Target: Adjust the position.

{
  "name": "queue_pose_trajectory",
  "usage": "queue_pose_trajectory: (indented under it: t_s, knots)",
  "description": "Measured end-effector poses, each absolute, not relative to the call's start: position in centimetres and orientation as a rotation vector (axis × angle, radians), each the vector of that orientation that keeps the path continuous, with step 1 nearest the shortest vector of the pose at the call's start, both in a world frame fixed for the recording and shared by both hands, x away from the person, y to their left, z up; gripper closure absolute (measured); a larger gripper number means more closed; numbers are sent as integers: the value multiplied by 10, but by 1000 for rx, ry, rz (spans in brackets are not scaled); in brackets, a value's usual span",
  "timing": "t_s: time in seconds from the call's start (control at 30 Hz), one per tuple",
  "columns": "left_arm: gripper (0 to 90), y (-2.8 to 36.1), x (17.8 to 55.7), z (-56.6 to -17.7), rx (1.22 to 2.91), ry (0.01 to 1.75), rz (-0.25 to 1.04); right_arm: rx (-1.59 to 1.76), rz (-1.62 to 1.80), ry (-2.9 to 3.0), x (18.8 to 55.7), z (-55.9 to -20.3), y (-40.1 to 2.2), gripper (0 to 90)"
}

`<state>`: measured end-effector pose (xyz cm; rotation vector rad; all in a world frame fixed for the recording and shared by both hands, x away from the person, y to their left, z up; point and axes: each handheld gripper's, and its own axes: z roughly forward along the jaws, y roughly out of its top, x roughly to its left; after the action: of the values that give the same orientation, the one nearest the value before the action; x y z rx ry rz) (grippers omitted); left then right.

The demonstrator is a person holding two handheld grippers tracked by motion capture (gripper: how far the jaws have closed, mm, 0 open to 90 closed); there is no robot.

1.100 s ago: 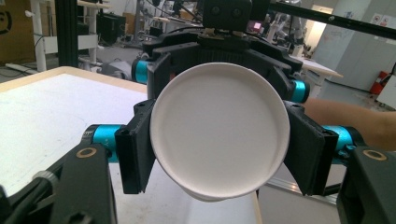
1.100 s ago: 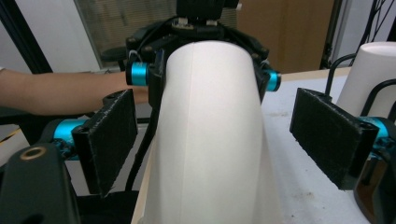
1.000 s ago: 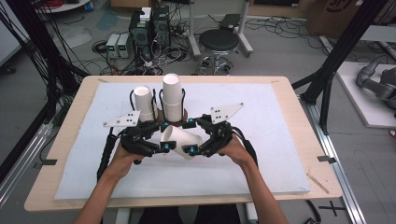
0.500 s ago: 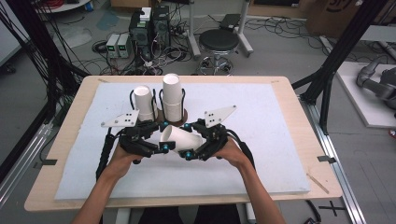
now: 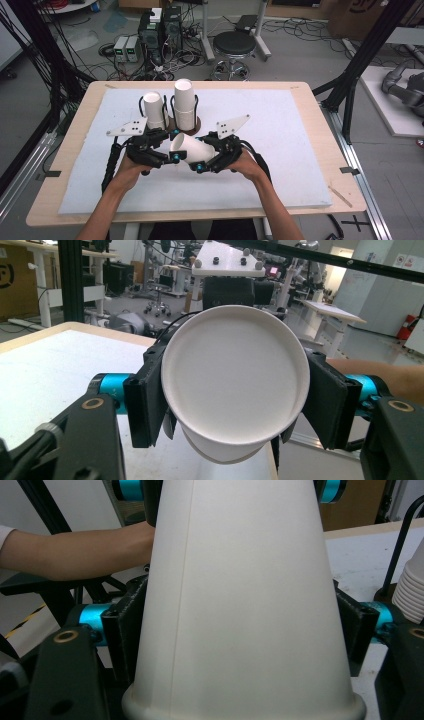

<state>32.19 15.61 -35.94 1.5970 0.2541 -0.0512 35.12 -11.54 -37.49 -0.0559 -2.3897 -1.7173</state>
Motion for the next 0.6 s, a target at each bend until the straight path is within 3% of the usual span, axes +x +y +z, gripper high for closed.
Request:
queue_pose_trajectory:
  t_s: [0.6]
  knots:
    - [350,156,322,-360,1600,248,-56,-59,-1689,-2406,351,-373,-118,318]
